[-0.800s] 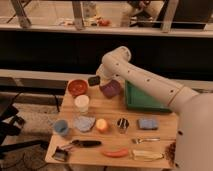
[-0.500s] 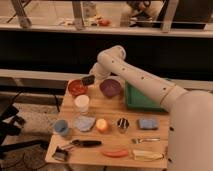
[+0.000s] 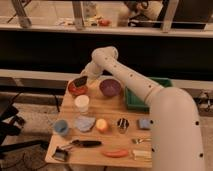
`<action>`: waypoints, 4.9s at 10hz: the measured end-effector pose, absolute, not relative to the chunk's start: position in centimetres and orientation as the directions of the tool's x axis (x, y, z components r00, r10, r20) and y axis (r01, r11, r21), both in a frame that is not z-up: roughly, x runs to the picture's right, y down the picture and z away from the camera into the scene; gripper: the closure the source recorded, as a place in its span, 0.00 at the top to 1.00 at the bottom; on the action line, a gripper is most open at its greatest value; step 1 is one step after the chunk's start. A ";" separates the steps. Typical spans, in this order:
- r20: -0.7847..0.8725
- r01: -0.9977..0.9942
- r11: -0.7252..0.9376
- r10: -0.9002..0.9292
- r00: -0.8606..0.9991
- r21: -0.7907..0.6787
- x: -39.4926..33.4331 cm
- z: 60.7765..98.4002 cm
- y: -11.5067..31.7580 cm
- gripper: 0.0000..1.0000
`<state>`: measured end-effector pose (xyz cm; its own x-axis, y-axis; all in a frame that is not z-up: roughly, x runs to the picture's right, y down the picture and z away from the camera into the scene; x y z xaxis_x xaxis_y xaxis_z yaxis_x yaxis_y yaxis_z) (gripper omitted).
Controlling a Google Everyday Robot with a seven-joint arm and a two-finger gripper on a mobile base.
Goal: Wipe red bowl with eraser
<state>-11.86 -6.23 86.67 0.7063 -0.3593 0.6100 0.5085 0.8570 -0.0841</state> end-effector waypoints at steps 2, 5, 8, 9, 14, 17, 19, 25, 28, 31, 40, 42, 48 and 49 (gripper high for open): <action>0.640 0.520 0.851 -0.364 0.677 -0.067 -12.7 88.2 -5.8 0.01; 0.664 0.511 0.859 -0.365 0.653 -0.030 -12.1 90.4 -5.5 0.01; 0.699 0.520 0.854 -0.374 0.609 0.005 -12.2 92.4 -4.7 0.01; 0.710 0.524 0.852 -0.376 0.596 0.011 -12.6 92.9 -4.3 0.01; 0.743 0.553 0.830 -0.412 0.528 0.068 -15.8 93.0 -3.6 0.01; 0.736 0.566 0.818 -0.445 0.511 0.102 -16.8 92.9 -4.5 0.01; 0.724 0.570 0.814 -0.460 0.514 0.112 -17.0 93.7 -5.6 0.01; 0.723 0.564 0.819 -0.454 0.522 0.107 -19.1 96.2 -6.5 0.01; 0.740 0.561 0.818 -0.456 0.495 0.128 -21.2 95.1 -6.2 0.01; 0.756 0.562 0.815 -0.455 0.471 0.140 -21.5 93.4 -5.6 0.01; 0.794 0.568 0.818 -0.401 0.457 0.087 -18.5 90.5 -2.2 0.01; 0.785 0.560 0.825 -0.397 0.476 0.078 -17.0 90.8 -2.1 0.01; 0.744 0.557 0.828 -0.415 0.523 0.070 -15.5 93.0 -3.4 0.01; 0.738 0.560 0.825 -0.421 0.527 0.071 -15.6 93.8 -3.8 0.01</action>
<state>-15.60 -3.83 93.83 0.5267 -0.4215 0.7382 0.5604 0.8252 0.0713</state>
